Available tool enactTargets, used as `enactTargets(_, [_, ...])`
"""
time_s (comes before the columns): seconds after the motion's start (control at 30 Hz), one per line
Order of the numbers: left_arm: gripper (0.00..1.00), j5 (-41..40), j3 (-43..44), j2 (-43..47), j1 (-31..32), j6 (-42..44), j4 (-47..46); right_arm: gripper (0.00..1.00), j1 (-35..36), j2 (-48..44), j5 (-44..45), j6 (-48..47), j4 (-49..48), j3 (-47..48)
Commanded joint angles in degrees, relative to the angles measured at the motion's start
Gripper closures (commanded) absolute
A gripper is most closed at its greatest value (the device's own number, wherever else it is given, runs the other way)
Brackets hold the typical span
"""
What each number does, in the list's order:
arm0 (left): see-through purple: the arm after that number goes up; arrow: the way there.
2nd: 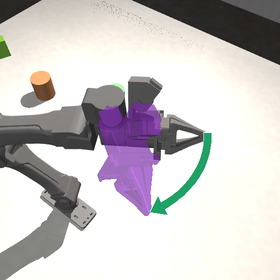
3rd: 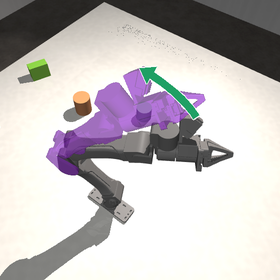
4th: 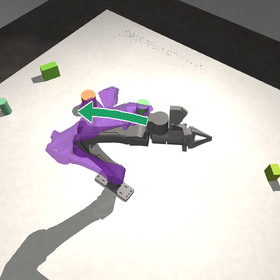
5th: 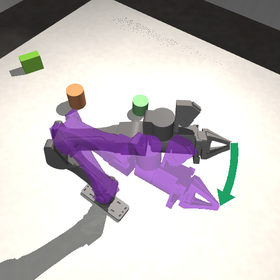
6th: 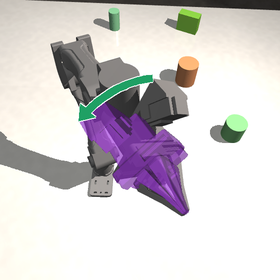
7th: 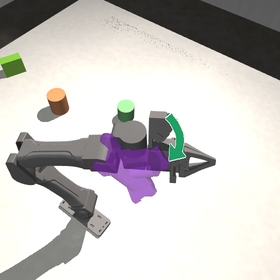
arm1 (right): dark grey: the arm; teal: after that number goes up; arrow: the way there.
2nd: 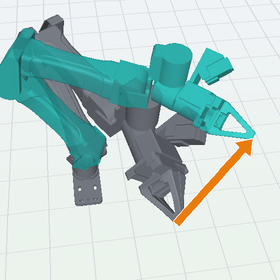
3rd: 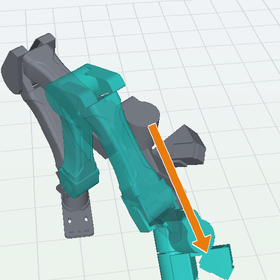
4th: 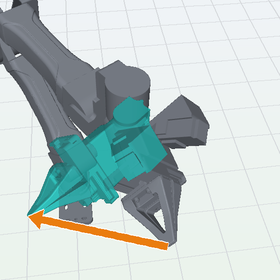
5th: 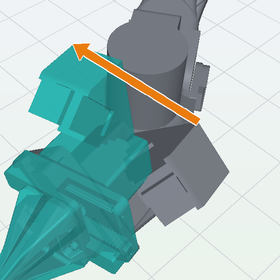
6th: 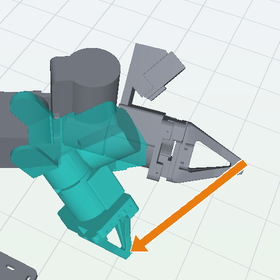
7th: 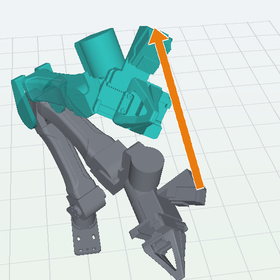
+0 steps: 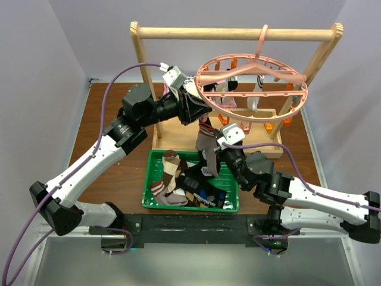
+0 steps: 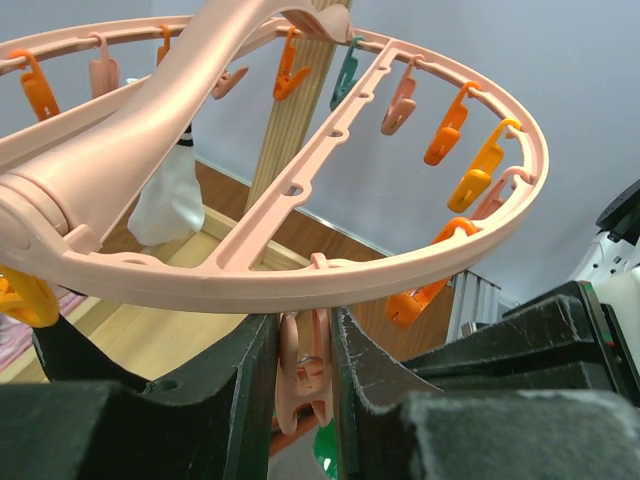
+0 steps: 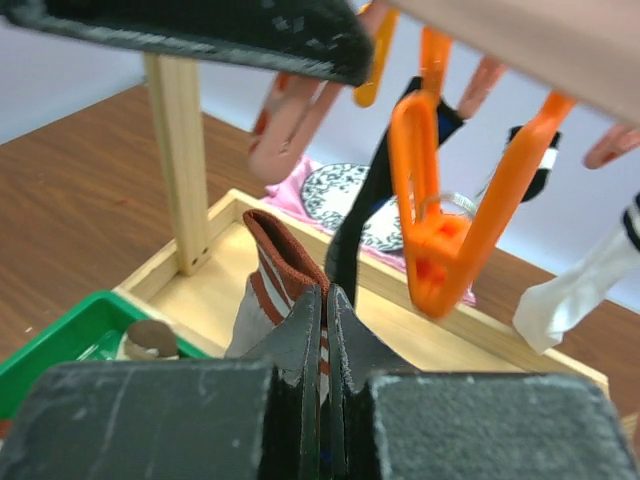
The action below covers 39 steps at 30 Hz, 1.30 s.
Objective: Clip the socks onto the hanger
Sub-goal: Clamp the sock onto the hanger.
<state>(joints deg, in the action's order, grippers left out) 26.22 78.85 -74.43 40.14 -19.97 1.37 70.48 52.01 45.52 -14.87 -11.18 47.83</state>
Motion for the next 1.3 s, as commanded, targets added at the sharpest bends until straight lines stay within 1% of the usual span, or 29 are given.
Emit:
enactTargets(0.0, [1.00,3.75,-0.80,1.75,-0.06,3.09,-2.86,1.00,-2.45,0.29,-0.43,-2.09,-4.99,4.11])
enactTargets(0.3, [1.00,3.31,-0.89,1.13,-0.06,3.09,-3.39,1.00,-3.07,2.39,-2.63,-2.44,-6.57,5.34])
enactTargets(0.57, [1.00,3.49,-1.59,1.13,-0.06,2.56,-3.91,1.00,-3.07,0.55,-2.63,-1.65,-4.73,4.37])
enactTargets(0.8, [1.00,3.67,-1.86,1.05,0.03,1.86,-4.27,1.00,-3.15,0.72,-2.27,-3.14,-7.10,4.20])
enactTargets(0.97, [1.00,3.67,-1.94,1.22,-0.06,1.60,-4.35,1.00,-3.42,2.39,-3.76,-2.88,-8.59,4.72])
enactTargets(1.27, [1.00,3.75,-2.12,1.40,-0.06,1.25,-4.79,1.00,-3.42,3.10,-5.70,1.25,-4.56,4.29])
